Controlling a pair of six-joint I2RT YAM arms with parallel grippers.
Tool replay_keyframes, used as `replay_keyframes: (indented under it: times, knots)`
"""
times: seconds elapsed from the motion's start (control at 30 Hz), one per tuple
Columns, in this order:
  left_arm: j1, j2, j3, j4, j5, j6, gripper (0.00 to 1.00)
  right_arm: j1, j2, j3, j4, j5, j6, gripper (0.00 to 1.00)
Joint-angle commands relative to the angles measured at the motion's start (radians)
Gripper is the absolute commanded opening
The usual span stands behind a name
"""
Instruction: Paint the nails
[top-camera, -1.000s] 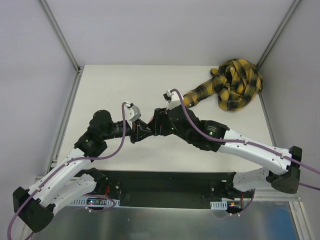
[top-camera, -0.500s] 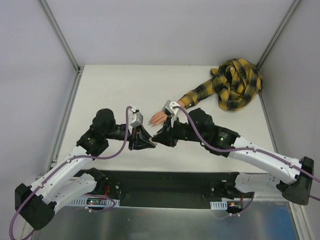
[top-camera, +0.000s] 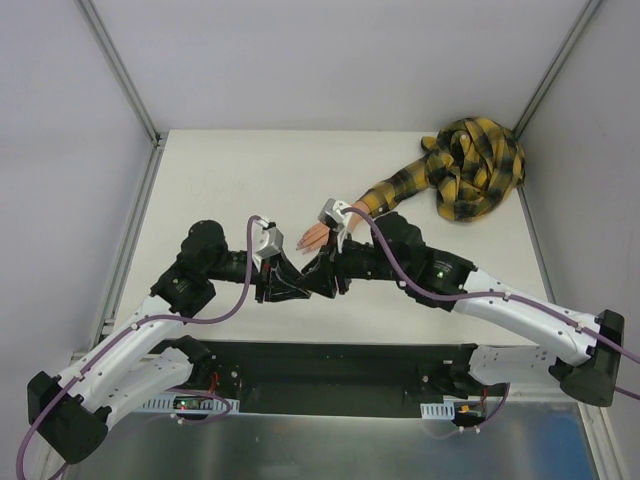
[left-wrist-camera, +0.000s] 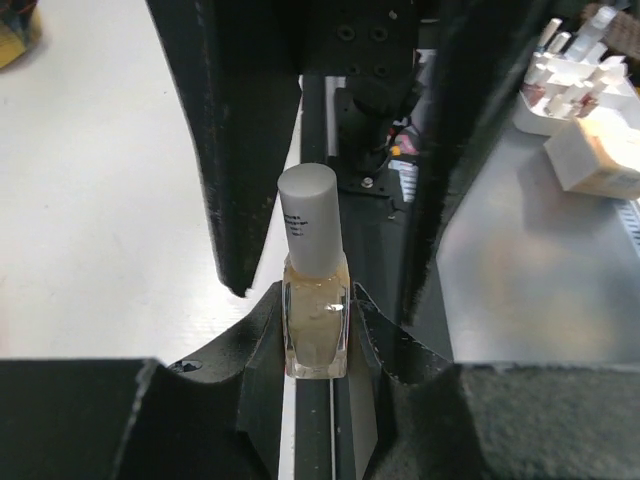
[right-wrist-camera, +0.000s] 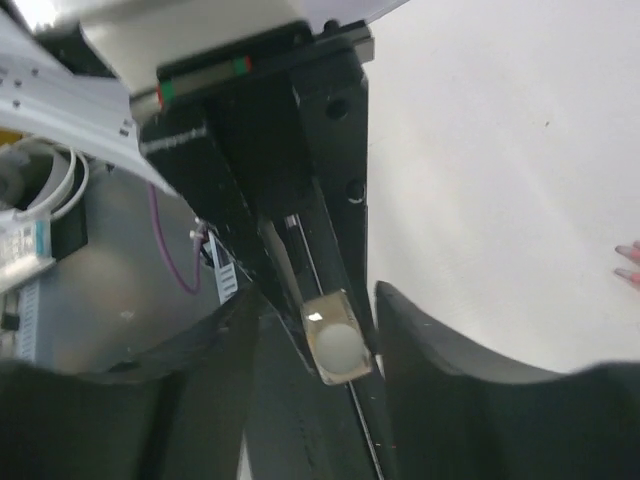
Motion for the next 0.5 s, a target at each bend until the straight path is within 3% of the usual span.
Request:
replay_keyframes:
  times: [0.0, 0.07, 0.13, 0.4, 0.47]
  knots:
    - [-0.016, -0.022, 0.036, 0.061, -0.120, 0.062, 0.00, 0.050, 0.007, 0.117, -0.093, 0.240, 0.077, 0.60]
    - [-0.016, -0.033, 0.031, 0.055, -0.142, 0.068, 0.00, 0.076, -0.006, 0.137, -0.153, 0.385, 0.098, 0.71]
    - [-0.016, -0.033, 0.033, 0.050, -0.159, 0.074, 0.00, 0.090, 0.000, 0.190, -0.207, 0.497, 0.131, 0.76]
    - [-0.016, -0.037, 0.034, 0.042, -0.223, 0.082, 0.00, 0.121, 0.075, 0.339, -0.414, 0.625, 0.214, 0.75]
    - [-0.016, -0.042, 0.033, 0.042, -0.242, 0.082, 0.00, 0.127, 0.101, 0.375, -0.434, 0.645, 0.226, 0.69]
